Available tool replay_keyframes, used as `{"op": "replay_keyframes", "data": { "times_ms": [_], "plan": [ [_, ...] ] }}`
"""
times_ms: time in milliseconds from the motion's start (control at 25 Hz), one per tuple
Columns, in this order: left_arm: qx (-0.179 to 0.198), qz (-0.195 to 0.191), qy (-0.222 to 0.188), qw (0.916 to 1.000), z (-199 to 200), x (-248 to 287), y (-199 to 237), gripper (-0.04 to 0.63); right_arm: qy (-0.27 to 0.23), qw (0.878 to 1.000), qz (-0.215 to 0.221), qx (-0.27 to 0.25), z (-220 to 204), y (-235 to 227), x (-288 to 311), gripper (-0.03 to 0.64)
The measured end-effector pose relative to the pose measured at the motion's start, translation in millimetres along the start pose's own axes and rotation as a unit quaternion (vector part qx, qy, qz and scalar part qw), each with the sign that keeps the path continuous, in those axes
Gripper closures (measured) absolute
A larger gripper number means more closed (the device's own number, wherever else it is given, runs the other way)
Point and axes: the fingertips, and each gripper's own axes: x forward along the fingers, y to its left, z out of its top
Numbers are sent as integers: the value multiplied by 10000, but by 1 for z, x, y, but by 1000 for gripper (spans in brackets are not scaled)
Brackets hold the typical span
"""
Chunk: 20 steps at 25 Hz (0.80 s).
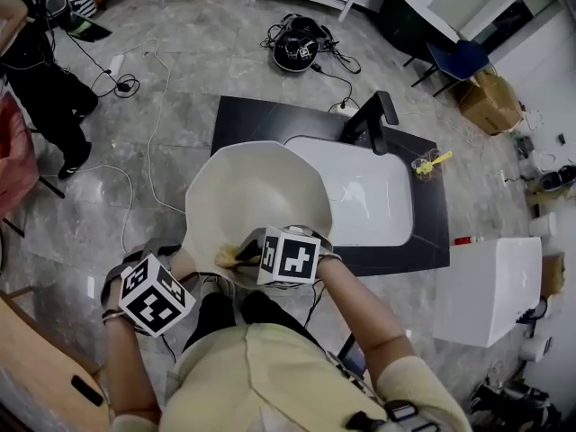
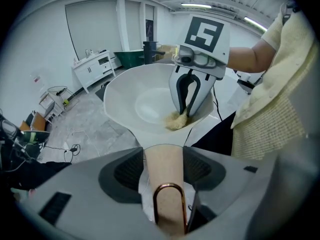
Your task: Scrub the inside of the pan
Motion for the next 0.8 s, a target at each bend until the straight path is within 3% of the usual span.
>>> {"op": "replay_keyframes", "data": {
  "times_ms": [400, 800],
  "plan": [
    [106, 6, 138, 9998, 1, 1, 1, 347, 1080, 9926, 541, -117, -28, 13, -14, 565],
    [124, 67, 145, 9998, 0, 4, 1, 347, 2209, 9744, 418, -60, -70, 4, -31, 566]
  ]
}}
